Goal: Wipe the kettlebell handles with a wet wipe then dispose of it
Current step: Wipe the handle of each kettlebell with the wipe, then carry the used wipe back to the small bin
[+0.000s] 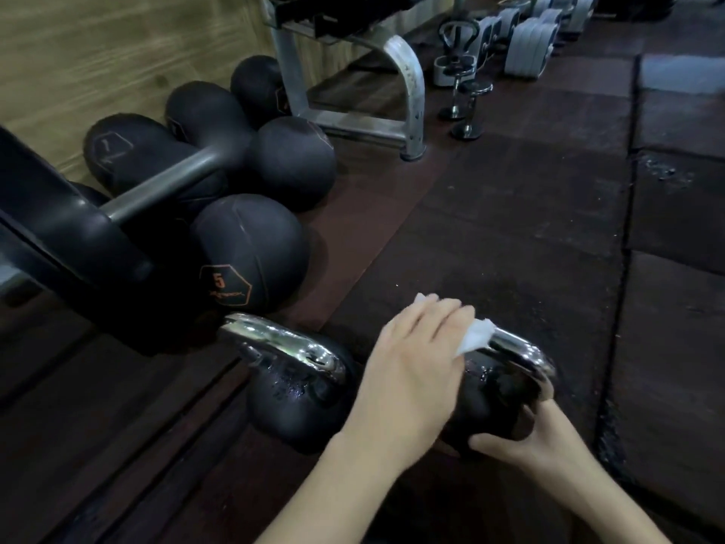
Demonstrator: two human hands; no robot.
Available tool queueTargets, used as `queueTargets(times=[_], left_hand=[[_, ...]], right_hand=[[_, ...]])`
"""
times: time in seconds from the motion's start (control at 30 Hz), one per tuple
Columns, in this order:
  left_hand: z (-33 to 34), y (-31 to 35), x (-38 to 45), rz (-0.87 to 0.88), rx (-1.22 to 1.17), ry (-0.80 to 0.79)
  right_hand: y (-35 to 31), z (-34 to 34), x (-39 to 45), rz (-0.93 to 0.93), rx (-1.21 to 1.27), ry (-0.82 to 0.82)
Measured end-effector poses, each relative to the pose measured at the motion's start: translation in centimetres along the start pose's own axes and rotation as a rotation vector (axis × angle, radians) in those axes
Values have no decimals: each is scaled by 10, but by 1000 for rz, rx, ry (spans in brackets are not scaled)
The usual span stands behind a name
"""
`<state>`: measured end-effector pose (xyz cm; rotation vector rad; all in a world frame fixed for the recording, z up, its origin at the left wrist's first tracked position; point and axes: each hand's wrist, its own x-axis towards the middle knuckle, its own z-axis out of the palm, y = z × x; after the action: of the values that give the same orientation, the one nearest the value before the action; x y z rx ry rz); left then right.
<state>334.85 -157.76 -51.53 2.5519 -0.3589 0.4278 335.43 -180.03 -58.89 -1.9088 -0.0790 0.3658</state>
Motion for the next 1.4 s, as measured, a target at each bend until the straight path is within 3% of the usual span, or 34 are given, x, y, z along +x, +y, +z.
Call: queueTargets(times=[0.1, 0.2, 0.3, 0.43, 0.57, 0.8, 1.07, 1.27, 1.4], left_hand=[[-45, -14, -32, -221, -205, 61], [-100, -28, -76, -455, -298, 218], [-164, -31, -115, -606, -346, 355], [-280, -15, -154, -661, -264, 439], [-422, 32, -197, -666, -187, 620], [-666, 153, -299, -855, 14, 836], [-901, 340, -346, -1058, 233, 1124], [-1021, 503, -361, -1232, 377, 1364], [-1066, 595, -405, -1369, 456, 1384]], right_hand=[[-24, -8, -13, -78, -111, 39], [-62, -9, -30, -85, -127, 128], [-127, -2, -37, -217, -285, 187], [-264, 53, -56, -461, -339, 18], [-428, 136, -114, -632, -371, -156], [-647, 238, -281, -773, -246, -432], [-899, 246, -454, -928, -178, -773], [-1053, 226, -580, -999, -143, -1073], [-1103, 227, -674, -1014, -140, -1251]])
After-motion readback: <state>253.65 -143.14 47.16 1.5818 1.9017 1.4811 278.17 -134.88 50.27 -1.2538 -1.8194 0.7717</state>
